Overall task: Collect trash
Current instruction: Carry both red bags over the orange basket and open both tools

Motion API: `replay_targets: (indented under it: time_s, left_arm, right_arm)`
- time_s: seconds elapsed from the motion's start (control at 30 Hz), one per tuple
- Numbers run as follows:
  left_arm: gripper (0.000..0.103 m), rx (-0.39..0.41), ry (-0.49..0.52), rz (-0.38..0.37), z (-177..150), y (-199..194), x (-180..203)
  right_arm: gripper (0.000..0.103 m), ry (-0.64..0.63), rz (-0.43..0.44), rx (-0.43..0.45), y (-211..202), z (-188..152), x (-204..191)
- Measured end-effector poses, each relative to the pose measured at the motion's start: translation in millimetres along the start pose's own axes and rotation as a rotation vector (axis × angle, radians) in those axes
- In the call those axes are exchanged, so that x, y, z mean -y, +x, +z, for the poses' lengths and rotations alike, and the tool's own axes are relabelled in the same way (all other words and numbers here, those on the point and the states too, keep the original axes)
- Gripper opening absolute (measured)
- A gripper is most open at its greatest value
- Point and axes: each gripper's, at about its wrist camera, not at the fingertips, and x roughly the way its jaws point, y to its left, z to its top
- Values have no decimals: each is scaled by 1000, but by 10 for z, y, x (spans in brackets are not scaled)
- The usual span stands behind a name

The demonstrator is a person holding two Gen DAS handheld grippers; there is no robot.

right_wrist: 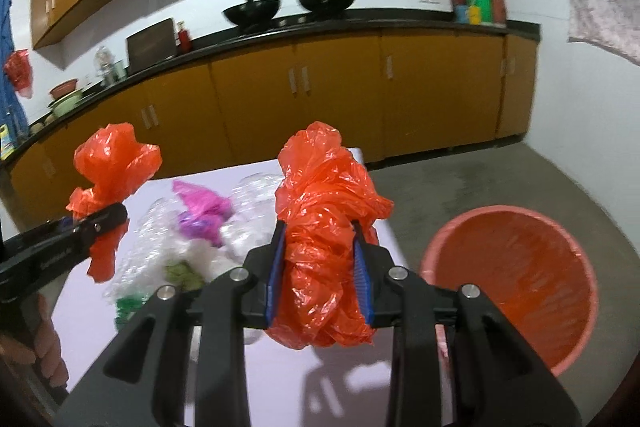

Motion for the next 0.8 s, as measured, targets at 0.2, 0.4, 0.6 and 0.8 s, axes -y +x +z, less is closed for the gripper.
replay_targets:
  time_s: [0.2,0.4,0.6,0.8]
  left_arm:
    - [42,-4,42,-52,35,80,333]
    - [42,-19,64,-97,25,151,576]
    - [42,-39,91,-144,-8,228,883]
    - [42,-60,116,-204,-92,293,1242]
  right_arm:
    - [31,31,-67,23,-114,-40,332]
    - [31,79,-117,27,-203,-111,655]
    - [31,125,-173,25,-287,-188,993]
    - [31,165,-217,24,-357,-263,1267]
